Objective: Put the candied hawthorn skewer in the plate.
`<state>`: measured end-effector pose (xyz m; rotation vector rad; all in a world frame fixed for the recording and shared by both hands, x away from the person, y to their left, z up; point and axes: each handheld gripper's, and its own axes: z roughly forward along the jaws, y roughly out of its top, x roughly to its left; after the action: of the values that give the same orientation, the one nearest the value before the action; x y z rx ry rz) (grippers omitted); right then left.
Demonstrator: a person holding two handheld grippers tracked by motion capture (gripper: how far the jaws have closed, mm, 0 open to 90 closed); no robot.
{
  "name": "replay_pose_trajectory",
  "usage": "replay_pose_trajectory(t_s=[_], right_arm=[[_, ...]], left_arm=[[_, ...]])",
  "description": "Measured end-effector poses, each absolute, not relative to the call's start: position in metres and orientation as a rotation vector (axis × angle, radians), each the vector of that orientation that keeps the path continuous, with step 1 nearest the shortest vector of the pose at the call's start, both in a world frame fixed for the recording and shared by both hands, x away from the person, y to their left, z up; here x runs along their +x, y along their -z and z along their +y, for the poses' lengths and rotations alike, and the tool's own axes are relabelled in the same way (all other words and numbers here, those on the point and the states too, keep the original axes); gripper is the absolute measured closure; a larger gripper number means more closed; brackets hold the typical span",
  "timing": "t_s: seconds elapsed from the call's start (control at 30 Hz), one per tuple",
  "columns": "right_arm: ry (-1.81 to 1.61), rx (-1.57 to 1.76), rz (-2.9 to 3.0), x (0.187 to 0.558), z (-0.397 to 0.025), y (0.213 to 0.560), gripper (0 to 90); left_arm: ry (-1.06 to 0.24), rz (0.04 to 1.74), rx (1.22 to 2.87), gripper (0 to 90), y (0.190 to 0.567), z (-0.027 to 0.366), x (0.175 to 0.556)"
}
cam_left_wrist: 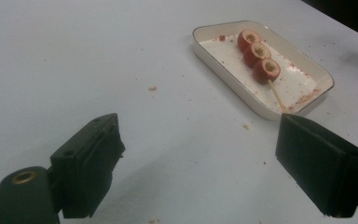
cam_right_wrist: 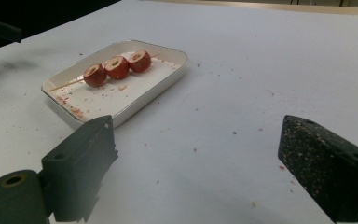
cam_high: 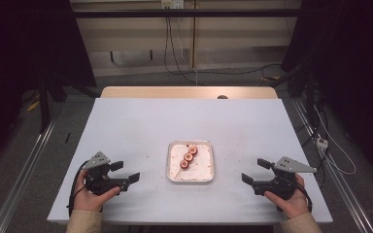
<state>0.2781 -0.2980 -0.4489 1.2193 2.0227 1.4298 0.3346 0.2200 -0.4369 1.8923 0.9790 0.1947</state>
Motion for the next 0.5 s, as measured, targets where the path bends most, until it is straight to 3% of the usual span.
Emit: replay_pose_trajectory(t_s=[0.5], right_arm=[[-1.414,1.224,2.027,0.2753,-0.3033,0.4509,10.6]], left_arm=[[-0.202,1.003,1.886,12.3,0.4395,0.2289,0.3340]])
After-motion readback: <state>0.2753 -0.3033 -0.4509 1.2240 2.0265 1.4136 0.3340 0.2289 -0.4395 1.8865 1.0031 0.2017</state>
